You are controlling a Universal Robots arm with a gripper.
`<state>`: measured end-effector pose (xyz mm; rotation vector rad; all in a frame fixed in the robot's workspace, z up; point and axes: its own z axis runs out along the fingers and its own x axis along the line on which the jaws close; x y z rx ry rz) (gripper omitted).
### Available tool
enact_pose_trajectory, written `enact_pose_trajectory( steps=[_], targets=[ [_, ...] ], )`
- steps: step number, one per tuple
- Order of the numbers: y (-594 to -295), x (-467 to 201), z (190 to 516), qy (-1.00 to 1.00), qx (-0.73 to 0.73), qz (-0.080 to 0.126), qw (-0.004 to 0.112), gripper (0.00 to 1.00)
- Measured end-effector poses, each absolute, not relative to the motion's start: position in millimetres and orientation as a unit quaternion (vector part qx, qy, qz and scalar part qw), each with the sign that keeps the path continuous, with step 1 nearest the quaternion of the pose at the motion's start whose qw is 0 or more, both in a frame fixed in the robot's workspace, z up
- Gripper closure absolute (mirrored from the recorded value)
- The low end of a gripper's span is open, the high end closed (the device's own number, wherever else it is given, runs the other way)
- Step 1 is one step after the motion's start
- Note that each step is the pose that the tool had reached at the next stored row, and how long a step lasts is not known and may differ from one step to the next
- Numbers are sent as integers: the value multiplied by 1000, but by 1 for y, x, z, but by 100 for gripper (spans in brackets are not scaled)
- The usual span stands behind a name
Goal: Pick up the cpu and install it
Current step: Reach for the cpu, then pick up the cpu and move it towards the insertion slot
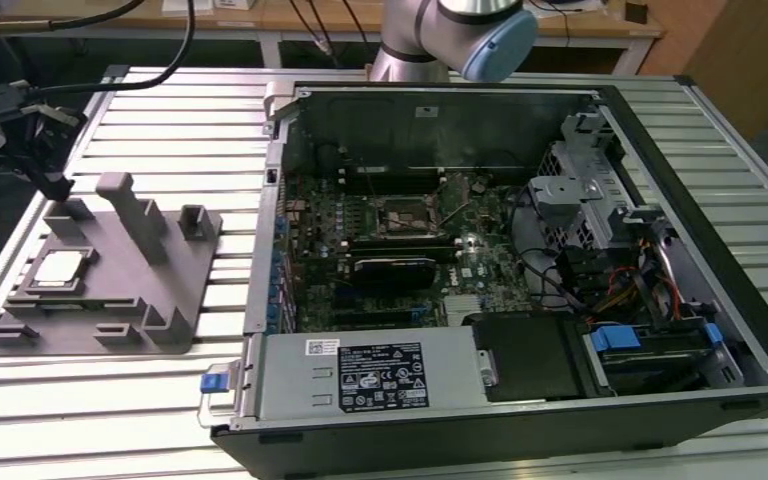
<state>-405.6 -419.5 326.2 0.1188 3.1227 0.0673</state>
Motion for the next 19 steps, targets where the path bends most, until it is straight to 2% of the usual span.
enact_pose_trajectory(
  steps=[19],
  targets=[
    [-420,-416,312,999,38,21,7,89]
  ],
)
